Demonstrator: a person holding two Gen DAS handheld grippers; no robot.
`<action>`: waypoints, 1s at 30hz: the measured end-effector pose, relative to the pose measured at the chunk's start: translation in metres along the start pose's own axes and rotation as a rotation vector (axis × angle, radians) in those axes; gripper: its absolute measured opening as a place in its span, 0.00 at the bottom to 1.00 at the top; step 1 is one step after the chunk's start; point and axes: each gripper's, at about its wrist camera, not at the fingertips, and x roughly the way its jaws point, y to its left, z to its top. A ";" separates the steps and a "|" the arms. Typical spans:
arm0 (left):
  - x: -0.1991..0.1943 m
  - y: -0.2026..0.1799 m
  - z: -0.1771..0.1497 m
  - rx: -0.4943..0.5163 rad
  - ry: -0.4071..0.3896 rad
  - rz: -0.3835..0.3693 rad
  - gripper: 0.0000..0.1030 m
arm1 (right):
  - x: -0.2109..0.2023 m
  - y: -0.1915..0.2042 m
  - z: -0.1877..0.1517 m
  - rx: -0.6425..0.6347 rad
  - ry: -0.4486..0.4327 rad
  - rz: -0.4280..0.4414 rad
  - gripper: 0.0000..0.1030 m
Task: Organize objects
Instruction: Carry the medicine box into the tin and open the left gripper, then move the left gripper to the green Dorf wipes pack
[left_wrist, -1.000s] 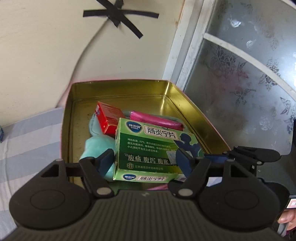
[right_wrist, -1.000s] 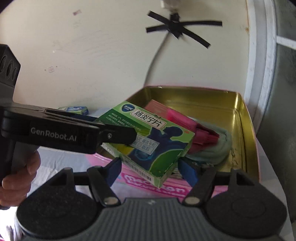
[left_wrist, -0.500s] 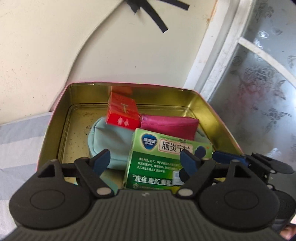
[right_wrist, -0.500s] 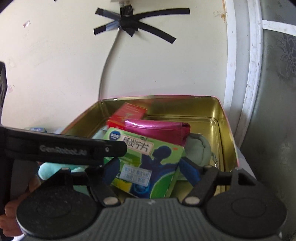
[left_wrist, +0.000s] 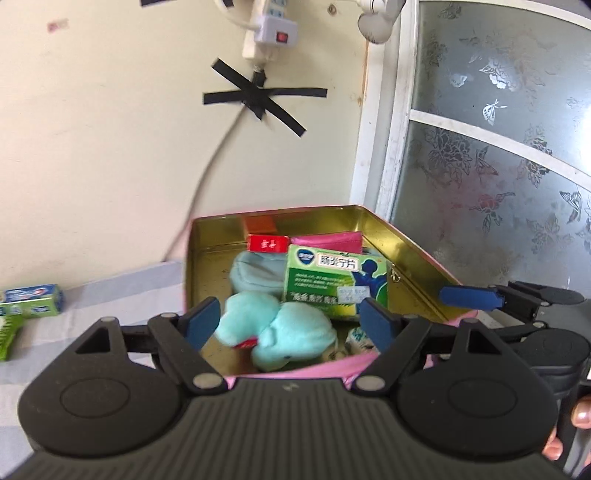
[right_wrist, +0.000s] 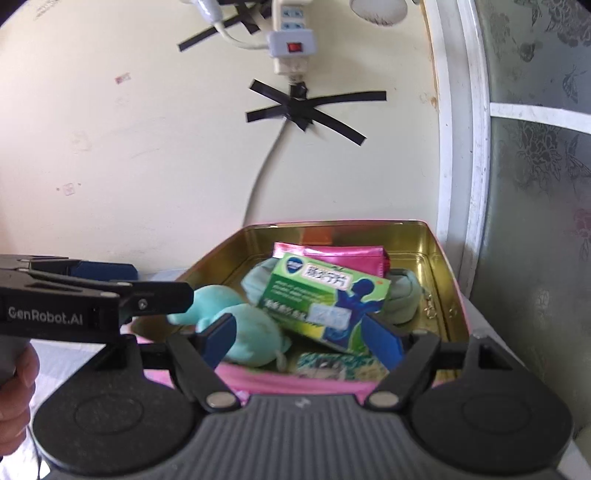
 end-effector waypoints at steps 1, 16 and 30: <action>-0.006 0.002 -0.003 0.001 -0.002 0.011 0.82 | -0.006 0.006 -0.005 -0.001 -0.010 0.003 0.75; -0.042 0.044 -0.058 -0.011 0.030 0.130 0.82 | -0.025 0.080 -0.071 0.003 0.064 0.034 0.76; -0.061 0.170 -0.091 -0.116 0.105 0.350 0.82 | 0.033 0.190 -0.065 -0.148 0.158 0.196 0.76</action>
